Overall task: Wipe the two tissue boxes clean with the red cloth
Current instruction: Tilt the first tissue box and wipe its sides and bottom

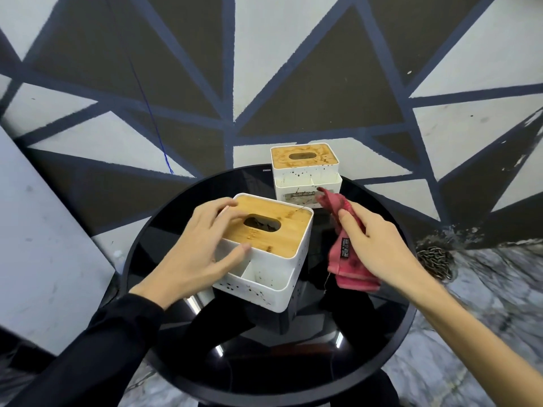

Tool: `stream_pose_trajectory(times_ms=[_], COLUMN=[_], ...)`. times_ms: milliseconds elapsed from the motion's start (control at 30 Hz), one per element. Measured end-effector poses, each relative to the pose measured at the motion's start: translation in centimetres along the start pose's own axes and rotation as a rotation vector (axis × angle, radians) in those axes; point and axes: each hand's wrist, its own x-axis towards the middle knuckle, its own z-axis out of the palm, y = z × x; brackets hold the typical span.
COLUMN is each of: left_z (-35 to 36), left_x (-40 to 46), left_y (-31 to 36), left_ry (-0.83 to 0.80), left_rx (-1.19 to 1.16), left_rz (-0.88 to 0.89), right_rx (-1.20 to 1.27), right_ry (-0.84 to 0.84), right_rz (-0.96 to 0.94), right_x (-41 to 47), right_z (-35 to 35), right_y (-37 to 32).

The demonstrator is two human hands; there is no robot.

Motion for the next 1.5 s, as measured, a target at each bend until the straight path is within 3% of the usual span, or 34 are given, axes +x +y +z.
stream_pose_trajectory(times_ms=[100,267,567,700,867,1333,1500], left_z=[-0.1,0.2,1.0,1.1,0.7,1.9,1.9], left_x=[1.4,1.9,2.4,2.2,1.9,1.2,1.2], left_y=[0.2,0.9,1.4,1.1,1.7,0.7,0.6], left_ry=[-0.126,-0.121,-0.199,-0.118,0.002,0.117,0.132], left_rx=[0.015,0.024,-0.017,-0.074,-0.342,-0.448,-0.522], left_rz=[0.125,0.201,0.135,0.099,-0.018,-0.021,-0.046], right_rx=[0.025,0.059,0.062,0.090,0.138,0.104,0.032], right_ry=[-0.055,-0.064,-0.073,-0.080,0.002,0.026,-0.065], right_rz=[0.002,0.024,0.049,0.022,-0.060,-0.222,-0.348], right_x=[-0.5,-1.3,-1.0,-1.1,-1.4,-0.4,-3.6], right_z=[0.1,0.4,0.3,0.3,0.6,3.2,3.7], right_y=[0.0,0.7,1.7,1.1,0.2,-1.8,-1.6])
